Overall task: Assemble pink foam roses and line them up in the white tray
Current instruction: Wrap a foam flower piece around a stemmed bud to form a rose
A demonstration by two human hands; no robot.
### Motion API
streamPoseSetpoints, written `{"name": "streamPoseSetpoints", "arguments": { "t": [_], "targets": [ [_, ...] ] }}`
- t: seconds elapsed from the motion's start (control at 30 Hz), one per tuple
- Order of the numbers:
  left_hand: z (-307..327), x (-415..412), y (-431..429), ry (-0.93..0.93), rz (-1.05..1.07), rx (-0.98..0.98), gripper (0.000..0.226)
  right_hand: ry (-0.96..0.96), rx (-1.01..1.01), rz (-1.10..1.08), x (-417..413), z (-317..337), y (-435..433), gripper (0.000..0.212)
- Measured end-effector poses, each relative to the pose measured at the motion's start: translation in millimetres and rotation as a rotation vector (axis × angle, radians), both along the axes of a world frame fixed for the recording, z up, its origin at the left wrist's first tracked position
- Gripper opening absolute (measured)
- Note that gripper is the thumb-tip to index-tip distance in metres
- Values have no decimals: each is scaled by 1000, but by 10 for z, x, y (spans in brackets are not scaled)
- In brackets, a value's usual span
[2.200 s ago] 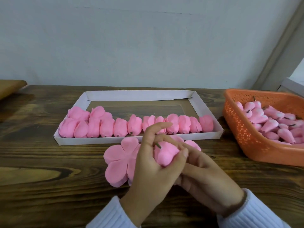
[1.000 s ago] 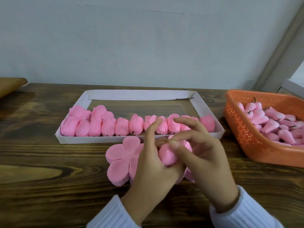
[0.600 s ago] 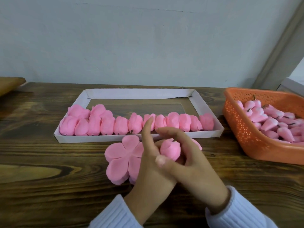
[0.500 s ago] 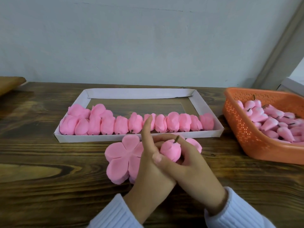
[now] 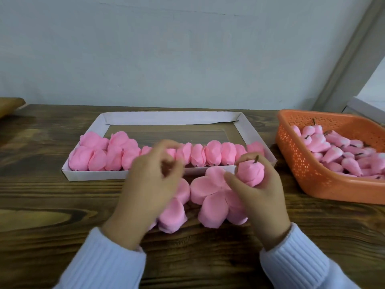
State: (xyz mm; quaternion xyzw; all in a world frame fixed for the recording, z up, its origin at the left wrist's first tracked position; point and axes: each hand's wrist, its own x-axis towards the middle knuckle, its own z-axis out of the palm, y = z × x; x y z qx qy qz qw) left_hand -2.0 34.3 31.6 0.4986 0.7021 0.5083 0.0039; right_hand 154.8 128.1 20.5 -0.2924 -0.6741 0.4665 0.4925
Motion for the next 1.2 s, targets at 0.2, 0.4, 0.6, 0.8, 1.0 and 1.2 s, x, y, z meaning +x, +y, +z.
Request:
{"name": "streamPoseSetpoints", "arguments": {
  "t": [0.2, 0.4, 0.6, 0.8, 1.0, 1.2],
  "targets": [
    [-106, -401, -146, 53, 256, -459, 8, -20, -57, -54, -31, -55, -9, 13],
    [-111, -318, -131, 134, 285, -480, 9, -70, -48, -68, -26, -54, -21, 11],
    [-106, -251, -125, 232, 300, -437, 17, -64, -55, -68, -23, -54, -15, 9],
    [-154, -248, -102, 249, 338, -431, 8, -79, -35, -65, -21, -50, -22, 11],
    [-165, -236, -80, 348, 360, -448, 9, -74, -39, -65, -25, -64, -21, 10],
    [-177, -230, -66, 369, 389, -489, 3, -66, -39, -56, -19, -57, -27, 9]
  ]
}}
